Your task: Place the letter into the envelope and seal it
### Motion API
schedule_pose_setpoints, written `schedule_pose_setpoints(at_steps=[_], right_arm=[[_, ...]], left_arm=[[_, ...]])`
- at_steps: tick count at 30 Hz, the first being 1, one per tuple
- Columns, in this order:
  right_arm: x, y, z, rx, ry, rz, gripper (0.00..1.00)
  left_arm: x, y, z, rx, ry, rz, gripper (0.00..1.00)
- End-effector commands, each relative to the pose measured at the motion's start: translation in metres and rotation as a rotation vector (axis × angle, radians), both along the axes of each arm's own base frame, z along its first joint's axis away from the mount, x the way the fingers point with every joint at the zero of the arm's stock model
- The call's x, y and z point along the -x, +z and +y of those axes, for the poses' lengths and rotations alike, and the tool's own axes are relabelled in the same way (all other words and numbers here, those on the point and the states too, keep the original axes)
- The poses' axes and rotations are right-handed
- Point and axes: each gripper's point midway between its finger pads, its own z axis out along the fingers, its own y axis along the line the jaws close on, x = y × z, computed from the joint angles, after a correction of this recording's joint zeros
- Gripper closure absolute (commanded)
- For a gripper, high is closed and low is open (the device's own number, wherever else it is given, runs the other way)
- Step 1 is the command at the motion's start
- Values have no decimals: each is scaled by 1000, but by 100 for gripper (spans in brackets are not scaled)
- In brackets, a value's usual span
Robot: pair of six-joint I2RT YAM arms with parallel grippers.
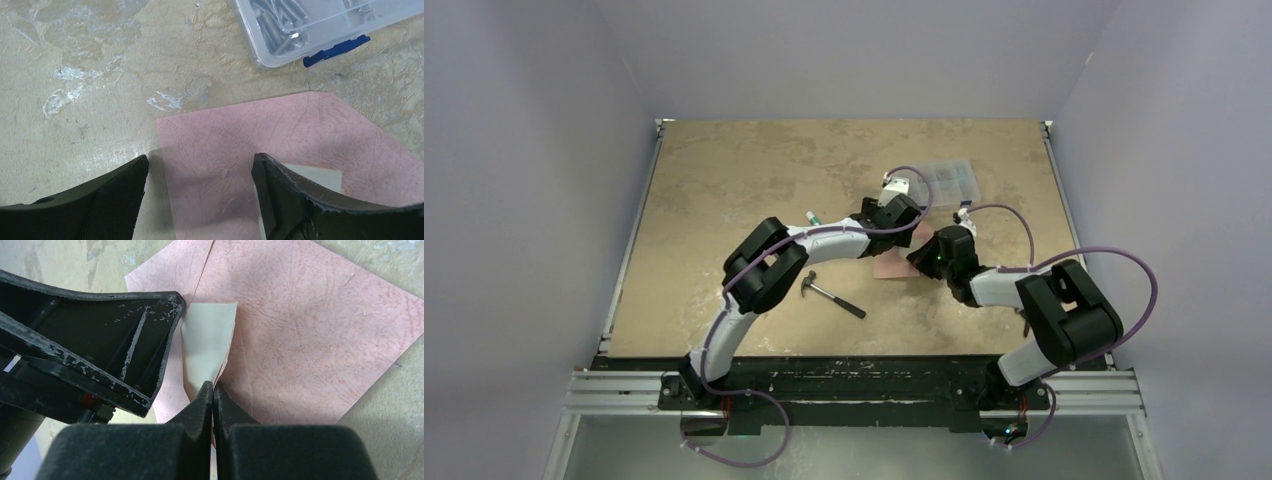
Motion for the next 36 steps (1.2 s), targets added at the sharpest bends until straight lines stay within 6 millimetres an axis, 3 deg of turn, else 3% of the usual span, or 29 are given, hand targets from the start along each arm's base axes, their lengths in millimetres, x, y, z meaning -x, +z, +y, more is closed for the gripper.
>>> schedule_pose_setpoints(at_steps=[1, 10, 16, 23, 27, 36], right_arm=[[37, -36, -20, 107, 6, 146, 100], [48, -43, -16, 70, 8, 196, 100], [45, -41, -9, 42, 24, 204, 100], [21, -23, -2, 84, 99, 82, 100], [18, -22, 9, 93, 184, 58, 100], [7, -23, 16, 118, 245, 45, 91]], left_arm=[[31, -61, 37, -149, -18, 179, 24], [36, -29, 32, 101, -2, 237, 23], [39, -20, 32, 257, -11, 280, 33], [54, -41, 33, 221, -79, 365, 45], [57, -54, 33, 209, -101, 405, 53], [62, -72, 39, 151, -115, 459, 58]])
